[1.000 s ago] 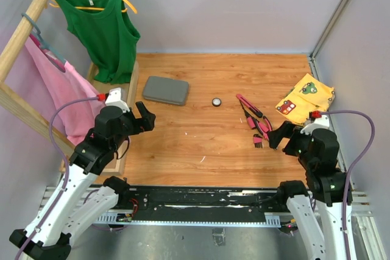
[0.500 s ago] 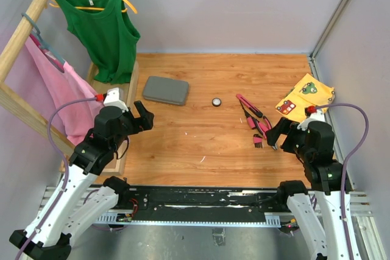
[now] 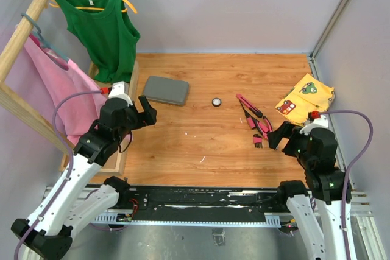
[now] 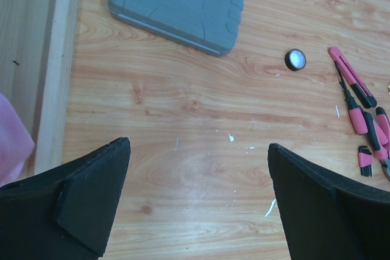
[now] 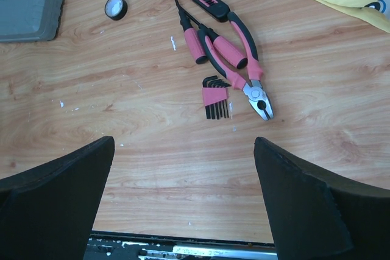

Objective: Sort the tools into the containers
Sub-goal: Move the storage box to the center of the board.

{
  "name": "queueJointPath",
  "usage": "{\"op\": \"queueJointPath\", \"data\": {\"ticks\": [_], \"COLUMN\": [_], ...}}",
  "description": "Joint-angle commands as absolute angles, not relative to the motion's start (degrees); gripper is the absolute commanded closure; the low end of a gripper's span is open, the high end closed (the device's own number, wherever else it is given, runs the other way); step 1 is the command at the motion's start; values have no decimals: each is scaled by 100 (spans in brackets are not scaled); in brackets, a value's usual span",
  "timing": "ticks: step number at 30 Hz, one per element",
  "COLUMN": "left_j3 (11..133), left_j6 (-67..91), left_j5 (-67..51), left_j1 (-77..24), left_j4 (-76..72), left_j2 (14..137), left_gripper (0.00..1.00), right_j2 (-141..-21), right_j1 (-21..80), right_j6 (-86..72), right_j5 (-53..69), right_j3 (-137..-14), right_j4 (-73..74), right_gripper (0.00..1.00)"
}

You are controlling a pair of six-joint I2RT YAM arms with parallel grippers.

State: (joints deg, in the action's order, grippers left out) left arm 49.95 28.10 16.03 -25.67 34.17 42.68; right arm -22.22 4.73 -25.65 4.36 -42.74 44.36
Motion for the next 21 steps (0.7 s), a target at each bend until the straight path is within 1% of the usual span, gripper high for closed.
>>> {"op": "queueJointPath", "data": {"ticks": [1,8,12,21], "left_j3": [5080,4958,5047,5547], "left_j6": [2872,3059,3117,2945], "left_j5": [1347,894,1039,1489], "left_j1": [-2517,-2535,-2645,-2733], "left_j4": [2979,2101,1804,1517], "left_j2": [4475,5286,5894,7098], "left_gripper": [2,6,8,7], "right_j2": [-1986,-1774,-1783,-2294], "right_j1": [325,325,325,327], "right_j6": [-2646,-2523,-2537,-2666], "right_j5": [352,659,653,480], "right_j3": [-4130,-4048,-4034,-4044], "right_j4": [4511,4404,4420,4409], "right_gripper": [1,1,1,1]}}
